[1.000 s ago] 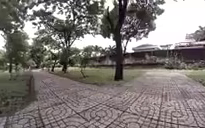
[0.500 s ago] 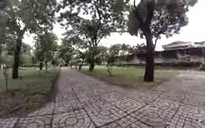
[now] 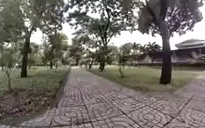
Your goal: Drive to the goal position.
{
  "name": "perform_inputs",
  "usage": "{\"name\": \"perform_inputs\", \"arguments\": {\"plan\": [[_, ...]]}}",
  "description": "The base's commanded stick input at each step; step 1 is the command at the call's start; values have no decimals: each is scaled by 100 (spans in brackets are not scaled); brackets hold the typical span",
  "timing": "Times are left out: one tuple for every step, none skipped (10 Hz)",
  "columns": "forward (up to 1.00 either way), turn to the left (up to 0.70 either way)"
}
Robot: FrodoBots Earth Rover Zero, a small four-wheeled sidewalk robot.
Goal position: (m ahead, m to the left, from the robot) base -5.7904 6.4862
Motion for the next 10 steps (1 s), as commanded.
{"name": "perform_inputs", "arguments": {"plan": [[70, 0], [70, -27], [70, -11], [70, 0], [70, 0], [70, 0], [70, 0], [70, 0], [70, 0], [70, 0]]}}
